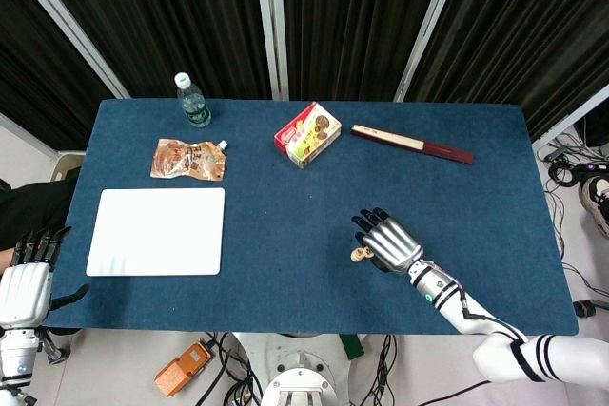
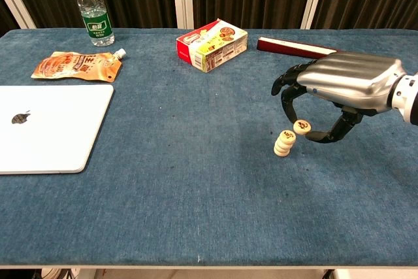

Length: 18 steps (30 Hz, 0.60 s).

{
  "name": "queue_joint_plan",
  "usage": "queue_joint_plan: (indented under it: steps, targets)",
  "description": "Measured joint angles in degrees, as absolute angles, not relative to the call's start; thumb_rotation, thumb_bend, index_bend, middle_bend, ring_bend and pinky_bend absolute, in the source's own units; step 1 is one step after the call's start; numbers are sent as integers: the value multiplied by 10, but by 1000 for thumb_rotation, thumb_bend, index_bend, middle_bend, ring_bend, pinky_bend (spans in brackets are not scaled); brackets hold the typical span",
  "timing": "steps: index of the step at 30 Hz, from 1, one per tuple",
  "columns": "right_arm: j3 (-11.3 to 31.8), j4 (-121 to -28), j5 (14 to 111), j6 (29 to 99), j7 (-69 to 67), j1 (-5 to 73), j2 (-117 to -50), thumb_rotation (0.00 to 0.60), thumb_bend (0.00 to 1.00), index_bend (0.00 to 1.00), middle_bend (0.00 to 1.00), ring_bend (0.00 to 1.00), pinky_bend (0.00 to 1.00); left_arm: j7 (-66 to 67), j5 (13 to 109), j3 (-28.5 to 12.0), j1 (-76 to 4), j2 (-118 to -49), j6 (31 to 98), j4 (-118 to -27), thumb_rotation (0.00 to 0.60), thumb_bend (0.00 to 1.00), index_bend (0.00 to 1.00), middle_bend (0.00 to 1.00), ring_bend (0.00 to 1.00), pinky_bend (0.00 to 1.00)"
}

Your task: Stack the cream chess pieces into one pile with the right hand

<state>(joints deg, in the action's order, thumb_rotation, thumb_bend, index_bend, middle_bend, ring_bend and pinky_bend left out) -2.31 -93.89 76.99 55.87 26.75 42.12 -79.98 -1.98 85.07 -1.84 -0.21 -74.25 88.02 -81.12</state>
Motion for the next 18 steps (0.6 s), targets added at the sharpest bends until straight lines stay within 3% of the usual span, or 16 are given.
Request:
queue_joint_plan:
  steps: [18]
  targets:
    - [-4, -931, 758, 535, 304, 424, -826, 600, 467, 523, 245, 194, 243, -27, 847, -16, 3, -745, 881, -804, 600, 0, 120, 119, 99, 12]
